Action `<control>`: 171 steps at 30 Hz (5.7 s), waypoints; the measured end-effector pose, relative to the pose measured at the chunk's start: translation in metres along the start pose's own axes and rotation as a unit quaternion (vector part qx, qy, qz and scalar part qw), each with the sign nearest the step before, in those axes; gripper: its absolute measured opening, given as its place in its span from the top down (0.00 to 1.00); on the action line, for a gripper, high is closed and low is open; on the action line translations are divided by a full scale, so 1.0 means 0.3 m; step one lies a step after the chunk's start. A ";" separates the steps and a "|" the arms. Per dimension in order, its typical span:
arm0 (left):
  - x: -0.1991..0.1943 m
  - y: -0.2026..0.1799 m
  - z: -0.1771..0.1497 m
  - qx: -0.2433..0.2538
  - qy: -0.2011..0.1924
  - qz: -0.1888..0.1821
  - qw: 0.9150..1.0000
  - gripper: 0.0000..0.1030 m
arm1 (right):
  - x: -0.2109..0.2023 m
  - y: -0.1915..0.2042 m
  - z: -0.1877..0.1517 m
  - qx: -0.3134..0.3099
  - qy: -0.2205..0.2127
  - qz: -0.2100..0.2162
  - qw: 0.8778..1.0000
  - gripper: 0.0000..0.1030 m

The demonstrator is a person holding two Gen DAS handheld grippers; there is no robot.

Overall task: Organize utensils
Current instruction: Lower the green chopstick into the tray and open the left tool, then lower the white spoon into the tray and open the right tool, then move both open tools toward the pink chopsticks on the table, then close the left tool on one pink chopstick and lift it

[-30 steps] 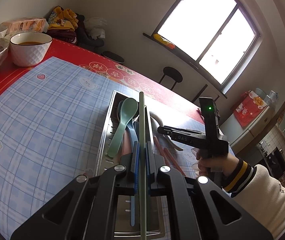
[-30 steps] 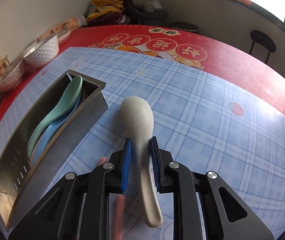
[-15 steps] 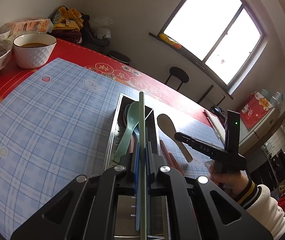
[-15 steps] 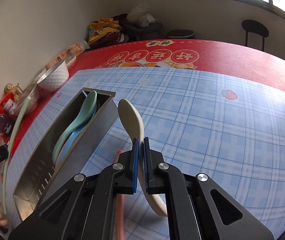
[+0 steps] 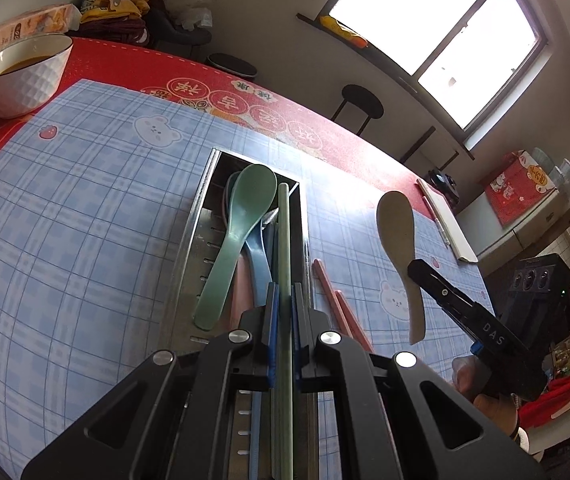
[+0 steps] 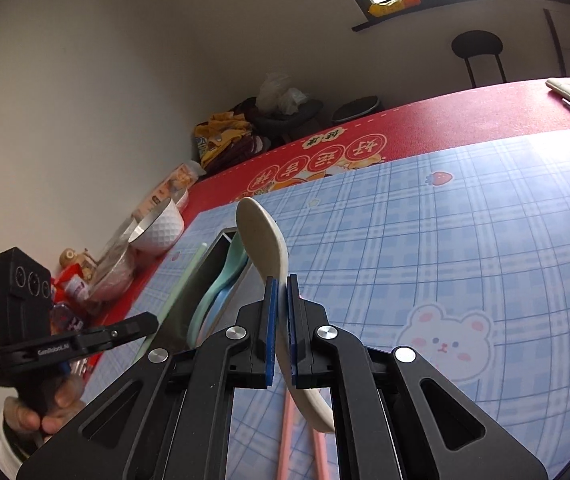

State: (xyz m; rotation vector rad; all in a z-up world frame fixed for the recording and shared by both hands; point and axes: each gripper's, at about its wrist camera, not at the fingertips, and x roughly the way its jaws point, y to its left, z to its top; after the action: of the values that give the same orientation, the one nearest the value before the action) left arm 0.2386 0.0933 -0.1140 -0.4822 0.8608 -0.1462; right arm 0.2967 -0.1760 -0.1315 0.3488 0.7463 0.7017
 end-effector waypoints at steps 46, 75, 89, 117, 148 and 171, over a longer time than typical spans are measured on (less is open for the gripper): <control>-0.146 0.077 -0.090 0.221 -0.114 0.007 0.969 0.06 | 0.053 0.094 -0.027 0.092 0.029 -0.053 0.994 0.96; -0.243 0.234 -0.011 0.090 -0.153 0.000 0.984 0.06 | 0.388 0.315 0.029 0.145 0.092 -0.166 0.971 0.95; -0.245 0.241 -0.011 0.085 -0.154 -0.002 0.984 0.06 | 0.378 0.388 0.037 0.094 0.088 -0.150 0.980 0.94; -0.222 -0.127 -0.149 0.190 -0.164 0.073 0.965 0.07 | -0.213 0.035 -0.023 -0.106 -0.032 -0.087 0.990 0.14; 0.250 -0.407 -0.239 0.175 0.040 0.163 0.970 0.81 | -0.232 -0.156 -0.039 -0.025 -0.037 -0.147 0.988 0.15; 0.316 -0.401 -0.222 0.191 0.048 0.191 0.961 0.85 | -0.248 -0.171 -0.035 -0.009 -0.039 -0.130 0.991 0.15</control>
State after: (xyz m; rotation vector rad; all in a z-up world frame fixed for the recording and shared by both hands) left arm 0.2579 -0.0658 -0.1607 0.0585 0.9778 0.0221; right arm 0.2735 -0.2639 -0.1285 0.2550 0.6951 0.4453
